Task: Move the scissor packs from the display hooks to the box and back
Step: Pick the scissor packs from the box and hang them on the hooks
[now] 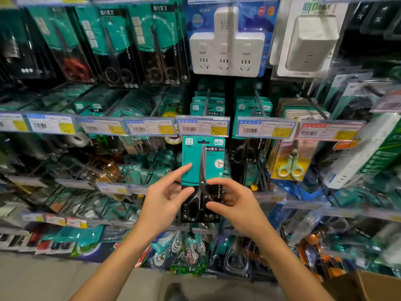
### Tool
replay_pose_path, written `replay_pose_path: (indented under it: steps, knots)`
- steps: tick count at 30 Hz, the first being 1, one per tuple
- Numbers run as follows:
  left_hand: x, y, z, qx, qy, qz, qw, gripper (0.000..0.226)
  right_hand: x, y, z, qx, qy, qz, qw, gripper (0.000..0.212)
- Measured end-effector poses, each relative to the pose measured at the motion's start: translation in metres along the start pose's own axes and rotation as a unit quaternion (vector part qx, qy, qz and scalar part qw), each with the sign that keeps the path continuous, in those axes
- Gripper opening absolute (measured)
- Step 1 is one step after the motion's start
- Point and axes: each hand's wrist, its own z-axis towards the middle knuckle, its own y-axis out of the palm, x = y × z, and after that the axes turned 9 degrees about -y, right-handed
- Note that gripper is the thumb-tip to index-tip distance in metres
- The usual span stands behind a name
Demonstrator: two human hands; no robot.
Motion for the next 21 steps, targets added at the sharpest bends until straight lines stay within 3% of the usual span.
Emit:
replay_pose_path:
  steps: [21]
  knots:
    - [-0.003, 0.002, 0.02, -0.02, -0.017, 0.033, 0.999, 0.055, 0.013, -0.01, 0.02, -0.005, -0.004, -0.009, 1.0, 0.043]
